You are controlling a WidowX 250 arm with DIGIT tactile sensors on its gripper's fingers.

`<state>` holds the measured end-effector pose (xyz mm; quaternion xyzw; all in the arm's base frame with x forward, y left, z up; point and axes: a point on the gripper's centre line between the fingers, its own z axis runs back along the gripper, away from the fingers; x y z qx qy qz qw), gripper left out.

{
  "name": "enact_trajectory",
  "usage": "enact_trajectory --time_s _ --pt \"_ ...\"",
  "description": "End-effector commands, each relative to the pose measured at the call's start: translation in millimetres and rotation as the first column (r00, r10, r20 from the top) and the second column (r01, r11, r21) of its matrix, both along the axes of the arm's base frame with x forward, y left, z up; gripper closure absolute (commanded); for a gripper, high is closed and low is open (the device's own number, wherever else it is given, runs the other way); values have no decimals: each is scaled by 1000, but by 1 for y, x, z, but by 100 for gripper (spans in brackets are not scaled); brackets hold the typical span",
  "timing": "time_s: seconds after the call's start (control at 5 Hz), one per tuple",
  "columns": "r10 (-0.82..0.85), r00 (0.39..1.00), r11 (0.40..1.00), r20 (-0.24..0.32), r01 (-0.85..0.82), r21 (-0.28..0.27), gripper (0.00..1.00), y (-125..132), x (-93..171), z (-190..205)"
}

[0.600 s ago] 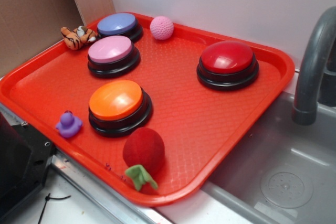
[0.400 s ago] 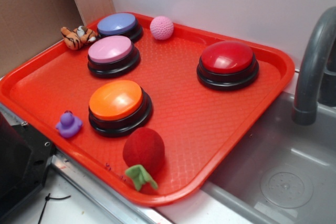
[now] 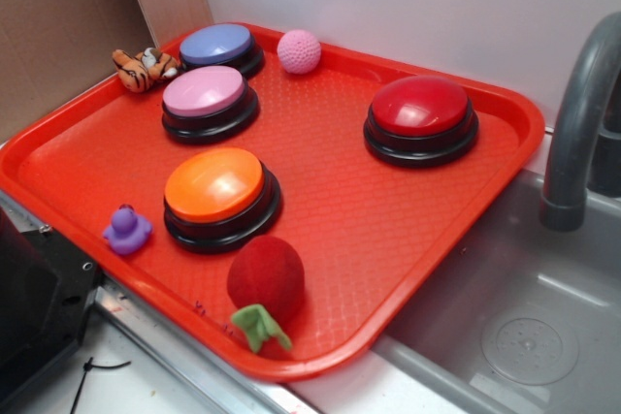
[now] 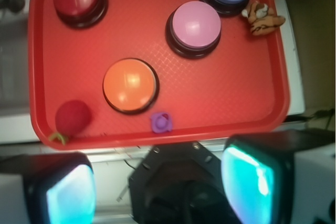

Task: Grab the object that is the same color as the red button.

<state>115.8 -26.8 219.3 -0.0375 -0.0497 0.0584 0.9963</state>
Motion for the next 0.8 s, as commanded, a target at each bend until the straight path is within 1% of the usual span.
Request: enact_trajectory --time_s 0.0,0.2,0.4,0.6 --pt "182 983 978 31 -177 -111 0 -27 10 -31" --pt "335 942 932 32 -325 -162 0 -40 11 -45" --pt "430 902 882 34 -412 -229 0 -64 11 -62" --pt "483 875 845 25 -459 -274 0 -80 16 -79"
